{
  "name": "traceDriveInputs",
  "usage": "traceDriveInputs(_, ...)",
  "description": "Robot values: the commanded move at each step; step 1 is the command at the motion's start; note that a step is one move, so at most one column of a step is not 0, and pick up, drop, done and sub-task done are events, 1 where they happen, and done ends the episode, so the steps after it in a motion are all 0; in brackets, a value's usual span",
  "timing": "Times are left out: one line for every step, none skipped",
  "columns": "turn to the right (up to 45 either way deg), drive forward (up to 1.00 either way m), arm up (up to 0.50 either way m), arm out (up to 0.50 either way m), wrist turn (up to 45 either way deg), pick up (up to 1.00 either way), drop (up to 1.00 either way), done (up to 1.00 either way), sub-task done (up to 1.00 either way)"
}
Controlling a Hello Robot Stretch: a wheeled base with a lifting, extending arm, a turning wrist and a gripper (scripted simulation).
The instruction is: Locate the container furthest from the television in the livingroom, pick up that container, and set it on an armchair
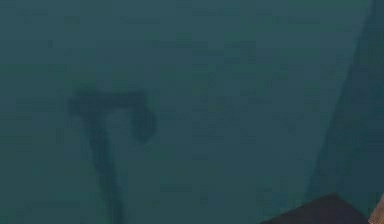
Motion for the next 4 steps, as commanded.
traceDriveInputs(45.0, 0.00, 0.00, 0.00, 0.0, 0.00, 0.00, 0.00, 0.00)
traceDriveInputs(24.0, 0.00, 0.00, 0.00, 0.0, 0.00, 0.00, 0.00, 0.00)
traceDriveInputs(0.0, 0.30, 0.00, 0.00, 0.0, 0.00, 0.00, 0.00, 0.00)
traceDriveInputs(-9.0, 0.00, 0.00, 0.00, 0.0, 0.00, 0.00, 0.00, 0.00)
